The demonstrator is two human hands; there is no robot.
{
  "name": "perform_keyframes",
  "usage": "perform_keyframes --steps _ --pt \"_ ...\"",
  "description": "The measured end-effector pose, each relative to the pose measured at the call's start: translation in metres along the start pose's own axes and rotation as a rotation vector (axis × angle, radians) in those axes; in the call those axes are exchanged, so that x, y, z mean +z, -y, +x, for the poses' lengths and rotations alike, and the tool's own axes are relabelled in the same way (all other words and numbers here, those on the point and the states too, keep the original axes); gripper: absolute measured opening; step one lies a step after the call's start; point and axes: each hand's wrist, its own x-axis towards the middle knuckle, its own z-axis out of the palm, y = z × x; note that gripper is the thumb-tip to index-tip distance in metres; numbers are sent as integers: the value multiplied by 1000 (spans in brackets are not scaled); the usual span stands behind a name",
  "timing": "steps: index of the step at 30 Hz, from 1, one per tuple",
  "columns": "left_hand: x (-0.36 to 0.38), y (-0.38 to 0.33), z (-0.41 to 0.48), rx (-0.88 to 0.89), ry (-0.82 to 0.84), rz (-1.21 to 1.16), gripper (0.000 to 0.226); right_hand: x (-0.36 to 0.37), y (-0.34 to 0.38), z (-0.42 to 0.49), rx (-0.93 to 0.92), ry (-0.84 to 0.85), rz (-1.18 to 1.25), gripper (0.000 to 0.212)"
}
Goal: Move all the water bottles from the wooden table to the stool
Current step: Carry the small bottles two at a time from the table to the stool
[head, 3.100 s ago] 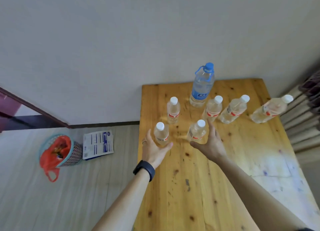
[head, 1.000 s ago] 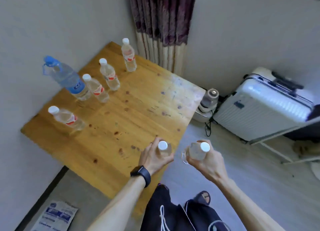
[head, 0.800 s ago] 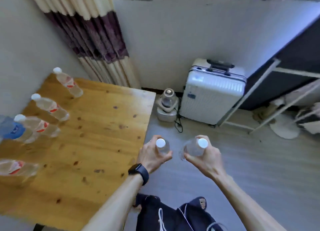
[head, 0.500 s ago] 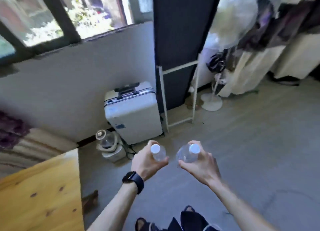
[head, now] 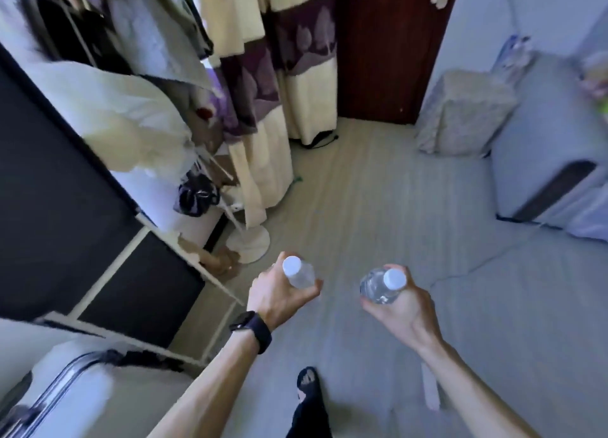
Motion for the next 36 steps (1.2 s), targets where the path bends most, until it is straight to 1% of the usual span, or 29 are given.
perform_keyframes --steps 3,6,8,10,13,18,22,24,28,34,36 --pt "11 -36 69 106 92 18 55 -27 -3 45 102 -85 10 67" --pt "22 -83 144 229 131 1 65 -59 4 94 153 -208 58 65" --pt "33 -120 192 308 181 27 65 -81 5 124 168 -274 61 63" --pt "50 -159 227 355 235 30 61 -106 -1 150 204 -346 69 63" --pt "84 -213 274 370 302 21 60 -142 -19 192 251 -428 106 73" --pt "150 -296 357 374 389 31 60 -195 -55 299 296 -450 107 65" --pt "185 -370 420 375 421 82 56 -252 -72 391 307 -414 95 67" --pt "197 -403 453 385 400 76 60 -281 -75 435 298 -410 96 70" --pt "221 -462 520 418 368 65 64 -335 -78 512 262 -419 75 67" --pt "278 -538 630 450 376 107 59 -395 -98 630 282 -419 73 66" --pt "303 -564 669 452 385 116 56 -411 -107 674 290 -439 76 70"
